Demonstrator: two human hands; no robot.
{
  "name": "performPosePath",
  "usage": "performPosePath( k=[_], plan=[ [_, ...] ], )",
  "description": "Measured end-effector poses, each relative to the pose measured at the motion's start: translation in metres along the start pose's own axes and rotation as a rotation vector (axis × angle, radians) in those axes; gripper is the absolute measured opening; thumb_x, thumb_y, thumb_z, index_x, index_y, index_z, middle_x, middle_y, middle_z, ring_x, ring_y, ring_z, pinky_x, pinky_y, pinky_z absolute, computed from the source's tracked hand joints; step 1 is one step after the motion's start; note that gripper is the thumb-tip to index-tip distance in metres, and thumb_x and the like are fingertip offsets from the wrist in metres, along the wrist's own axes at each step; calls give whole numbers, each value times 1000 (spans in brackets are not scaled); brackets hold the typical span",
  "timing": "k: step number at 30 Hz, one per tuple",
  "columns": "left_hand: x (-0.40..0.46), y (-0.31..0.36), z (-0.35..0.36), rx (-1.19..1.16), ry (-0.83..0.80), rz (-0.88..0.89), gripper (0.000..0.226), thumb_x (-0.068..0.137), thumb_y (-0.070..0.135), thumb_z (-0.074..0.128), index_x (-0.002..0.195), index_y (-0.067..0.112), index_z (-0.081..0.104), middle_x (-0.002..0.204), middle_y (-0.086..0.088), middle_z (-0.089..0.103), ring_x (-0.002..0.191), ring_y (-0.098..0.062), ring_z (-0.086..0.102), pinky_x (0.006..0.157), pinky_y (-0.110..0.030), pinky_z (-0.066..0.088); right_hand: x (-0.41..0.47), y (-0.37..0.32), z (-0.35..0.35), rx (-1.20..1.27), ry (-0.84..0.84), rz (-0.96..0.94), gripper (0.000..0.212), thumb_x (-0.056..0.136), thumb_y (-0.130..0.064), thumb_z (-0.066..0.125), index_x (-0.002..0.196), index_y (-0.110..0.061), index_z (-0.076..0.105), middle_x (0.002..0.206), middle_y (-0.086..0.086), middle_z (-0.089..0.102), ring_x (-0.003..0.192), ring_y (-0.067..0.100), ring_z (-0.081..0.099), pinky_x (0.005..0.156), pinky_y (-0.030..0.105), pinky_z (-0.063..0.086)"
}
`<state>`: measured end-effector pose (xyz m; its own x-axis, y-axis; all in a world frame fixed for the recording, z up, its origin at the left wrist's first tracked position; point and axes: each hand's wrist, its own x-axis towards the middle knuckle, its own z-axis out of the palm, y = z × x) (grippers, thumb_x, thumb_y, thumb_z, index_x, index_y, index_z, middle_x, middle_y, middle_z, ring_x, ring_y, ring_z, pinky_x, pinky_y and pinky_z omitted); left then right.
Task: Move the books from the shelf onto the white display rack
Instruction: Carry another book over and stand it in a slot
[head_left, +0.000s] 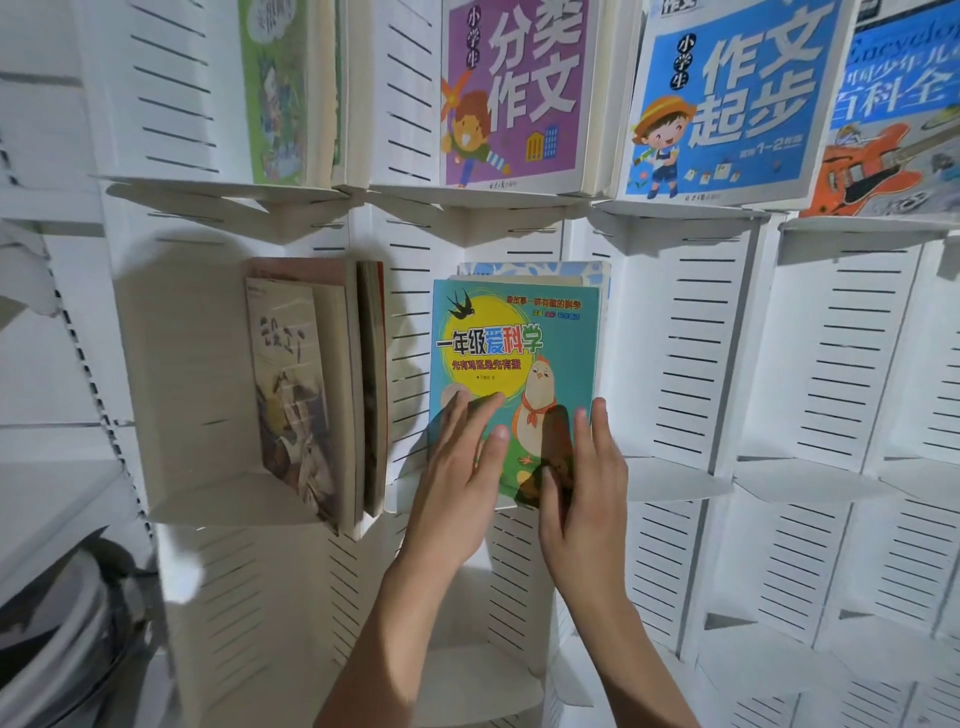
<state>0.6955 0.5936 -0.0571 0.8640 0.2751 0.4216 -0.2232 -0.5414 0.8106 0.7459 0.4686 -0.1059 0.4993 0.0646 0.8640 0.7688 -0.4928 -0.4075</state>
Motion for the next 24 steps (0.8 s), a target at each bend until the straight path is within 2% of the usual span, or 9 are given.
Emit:
performPosePath(
  k=[2, 3, 6, 8, 11, 13, 16, 21, 24],
  plan=[
    [-1, 2, 0, 78, -31, -4, 61, 94, 58, 20, 153, 45, 25, 166, 16, 5, 151, 0, 1, 121, -30, 12, 8, -2, -4, 22, 30, 64, 79, 97, -15, 54, 157, -31, 5, 162, 1, 22, 146, 26, 29, 117, 43, 31],
    [-1, 3, 0, 106, -41, -14, 63, 92, 61, 17, 154, 47, 20, 166, 16, 2, 151, -2, 1, 121, -33, 14, 14, -1, -4, 42, 33, 117, 78, 97, -18, 56, 157, -28, 7, 160, -1, 25, 144, 23, 30, 115, 43, 34],
    [1, 5, -1, 108, -36, -31, 59, 95, 60, 16, 154, 50, 18, 166, 16, 3, 152, -3, 2, 121, -35, 16, 24, -2, 1, 34, 27, 160, 71, 96, -19, 59, 155, -18, 20, 149, -1, 40, 133, 16, 38, 106, 29, 37],
    [1, 7, -1, 104, -34, -25, 52, 101, 53, 20, 154, 49, 18, 166, 16, 6, 151, -2, 2, 119, -32, 16, 24, -2, 5, 38, 55, 168, 66, 95, -20, 59, 153, -16, 28, 144, -3, 45, 126, 11, 39, 101, 26, 38],
    [1, 8, -2, 103, -23, -18, 50, 104, 47, 23, 154, 48, 18, 164, 18, 10, 150, 0, 4, 114, -23, 16, 21, -2, 6, 65, 110, 196, 64, 93, -22, 59, 151, -18, 34, 130, -25, 46, 115, -1, 38, 93, 25, 40],
    [3, 7, -2, 111, -12, -9, 49, 105, 46, 24, 154, 48, 20, 165, 17, 11, 150, -1, 8, 104, -17, 18, 20, -3, 6, 93, 134, 219, 63, 92, -20, 62, 150, -20, 39, 117, -43, 44, 109, 2, 42, 88, 20, 39],
    [5, 5, 1, 102, 0, -6, 49, 104, 48, 27, 153, 47, 23, 164, 14, 11, 147, -5, 17, 101, -20, 23, 19, -5, 6, 145, 121, 269, 60, 93, -20, 63, 149, -26, 41, 111, -51, 42, 105, -2, 45, 82, 11, 37],
    [5, 8, 3, 60, -1, -13, 50, 103, 49, 30, 153, 46, 25, 164, 13, 11, 148, -3, 14, 103, -18, 17, 21, -9, 2, 150, -27, 245, 59, 101, -21, 49, 154, -33, 26, 126, -37, 43, 119, -1, 40, 94, 17, 39],
    [1, 5, 0, 57, -39, -33, 58, 97, 61, 21, 154, 48, 21, 166, 14, 6, 151, -5, 7, 113, -26, 16, 13, -14, -4, 138, -54, 221, 70, 102, -18, 47, 152, -46, 6, 141, -34, 34, 131, -7, 33, 104, 15, 33]
  ],
)
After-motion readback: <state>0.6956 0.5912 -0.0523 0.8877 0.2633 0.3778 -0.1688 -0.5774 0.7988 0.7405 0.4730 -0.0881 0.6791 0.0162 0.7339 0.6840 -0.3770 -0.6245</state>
